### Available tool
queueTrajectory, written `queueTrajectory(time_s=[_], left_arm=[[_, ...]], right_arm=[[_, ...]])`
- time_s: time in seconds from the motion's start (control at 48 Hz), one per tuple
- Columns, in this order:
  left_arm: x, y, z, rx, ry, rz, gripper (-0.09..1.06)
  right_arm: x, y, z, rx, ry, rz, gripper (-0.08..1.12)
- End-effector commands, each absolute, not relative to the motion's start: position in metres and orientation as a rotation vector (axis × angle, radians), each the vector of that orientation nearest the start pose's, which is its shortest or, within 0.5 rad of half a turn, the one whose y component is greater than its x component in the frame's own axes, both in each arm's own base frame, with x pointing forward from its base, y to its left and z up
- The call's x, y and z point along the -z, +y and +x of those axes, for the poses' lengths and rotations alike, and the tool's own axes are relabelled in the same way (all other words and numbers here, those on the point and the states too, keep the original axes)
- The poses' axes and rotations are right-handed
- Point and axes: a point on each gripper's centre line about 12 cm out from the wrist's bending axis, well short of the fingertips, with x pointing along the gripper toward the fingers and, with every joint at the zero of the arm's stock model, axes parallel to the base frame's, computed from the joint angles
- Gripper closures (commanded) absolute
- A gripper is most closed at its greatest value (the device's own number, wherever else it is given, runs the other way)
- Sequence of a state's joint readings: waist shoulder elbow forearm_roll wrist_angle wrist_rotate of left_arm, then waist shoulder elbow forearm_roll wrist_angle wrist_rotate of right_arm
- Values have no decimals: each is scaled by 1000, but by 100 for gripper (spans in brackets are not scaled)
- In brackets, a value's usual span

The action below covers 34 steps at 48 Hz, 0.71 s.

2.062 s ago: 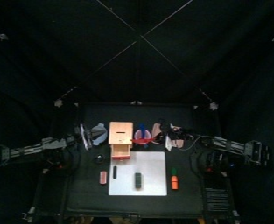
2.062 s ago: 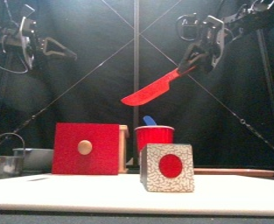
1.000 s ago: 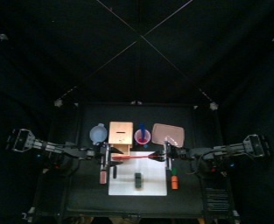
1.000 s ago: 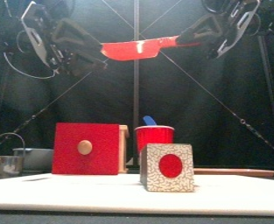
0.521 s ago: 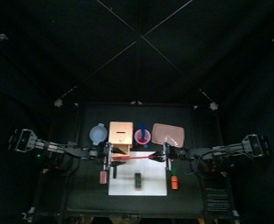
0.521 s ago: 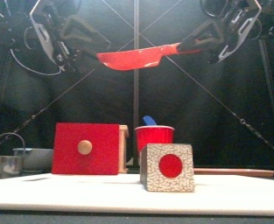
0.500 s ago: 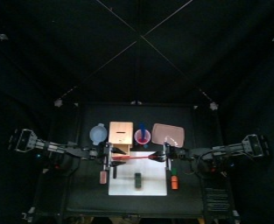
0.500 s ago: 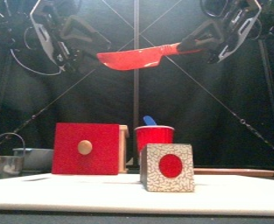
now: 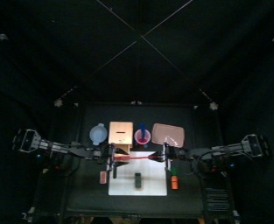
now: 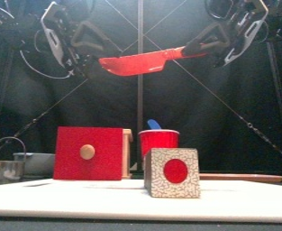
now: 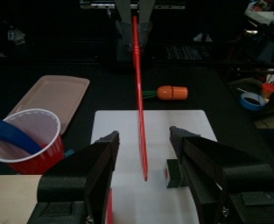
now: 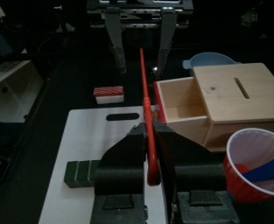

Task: Place sushi on board then cut the sushi with the knife then place the pieces on the plate
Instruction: Grasp knife edge with left hand

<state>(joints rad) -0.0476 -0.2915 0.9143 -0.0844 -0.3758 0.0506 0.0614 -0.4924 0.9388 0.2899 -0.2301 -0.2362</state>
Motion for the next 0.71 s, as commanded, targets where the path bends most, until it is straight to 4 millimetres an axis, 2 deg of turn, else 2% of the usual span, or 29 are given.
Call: queueTrajectory(time_s=[0.021,0.208,0.5,0.708], left_arm=[[-235,-12,333,14,239,-15,21],[-237,-12,335,18,237,-5,35],[-237,-12,333,22,246,-1,40],[-232,-16,333,38,295,9,50]], right_arm=[[-274,11,299,11,189,38,73],[-275,11,299,11,187,38,73],[-268,10,301,16,211,47,73],[-270,10,302,16,205,45,73]])
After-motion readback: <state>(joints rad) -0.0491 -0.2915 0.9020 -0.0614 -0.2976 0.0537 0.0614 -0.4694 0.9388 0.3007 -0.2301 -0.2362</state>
